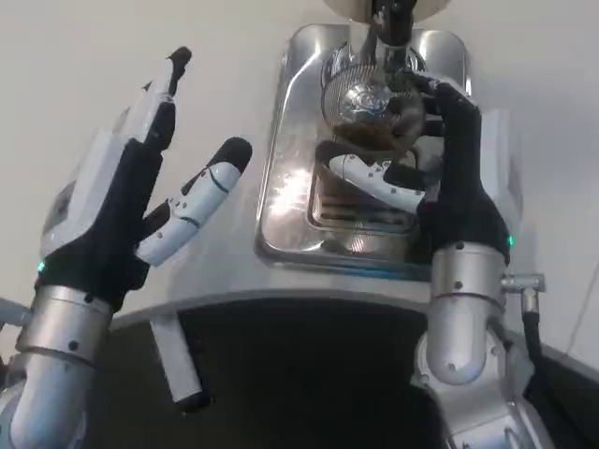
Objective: Grasp the cup under the faucet to collect the drink, then remove the cup.
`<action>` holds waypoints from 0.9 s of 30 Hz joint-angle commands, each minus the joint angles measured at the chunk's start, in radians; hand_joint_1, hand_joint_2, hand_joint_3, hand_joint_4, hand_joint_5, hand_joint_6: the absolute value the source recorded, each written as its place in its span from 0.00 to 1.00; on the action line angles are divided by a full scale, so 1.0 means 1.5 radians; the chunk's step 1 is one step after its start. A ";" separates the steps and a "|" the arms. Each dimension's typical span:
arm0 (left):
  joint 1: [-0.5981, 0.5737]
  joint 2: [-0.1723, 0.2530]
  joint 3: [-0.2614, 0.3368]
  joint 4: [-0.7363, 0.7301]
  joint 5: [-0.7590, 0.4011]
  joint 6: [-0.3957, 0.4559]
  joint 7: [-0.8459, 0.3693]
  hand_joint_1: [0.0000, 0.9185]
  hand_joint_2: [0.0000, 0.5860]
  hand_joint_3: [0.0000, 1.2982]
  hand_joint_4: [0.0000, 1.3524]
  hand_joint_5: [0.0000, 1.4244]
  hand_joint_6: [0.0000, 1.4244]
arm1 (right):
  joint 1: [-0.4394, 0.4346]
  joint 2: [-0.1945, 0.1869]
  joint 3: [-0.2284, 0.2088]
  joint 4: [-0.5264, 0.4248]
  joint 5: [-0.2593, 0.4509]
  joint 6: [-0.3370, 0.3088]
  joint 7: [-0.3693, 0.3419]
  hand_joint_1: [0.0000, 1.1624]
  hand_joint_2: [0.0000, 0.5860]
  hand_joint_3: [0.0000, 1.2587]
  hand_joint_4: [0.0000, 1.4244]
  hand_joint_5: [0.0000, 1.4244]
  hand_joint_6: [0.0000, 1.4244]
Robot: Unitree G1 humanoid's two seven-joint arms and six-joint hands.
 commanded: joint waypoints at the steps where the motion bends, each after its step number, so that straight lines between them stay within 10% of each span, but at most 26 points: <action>1: 0.015 0.027 0.014 0.012 0.014 0.020 -0.011 0.00 0.40 0.00 0.00 0.00 0.00 | 0.022 -0.006 0.012 -0.056 -0.012 0.007 0.029 1.00 0.30 0.66 0.63 0.64 0.88; 27: 0.065 0.068 0.024 0.030 0.045 0.037 -0.002 0.00 0.36 0.00 0.00 0.00 0.00 | 0.120 0.002 0.050 -0.197 -0.047 0.050 0.103 1.00 0.29 0.67 0.63 0.64 0.87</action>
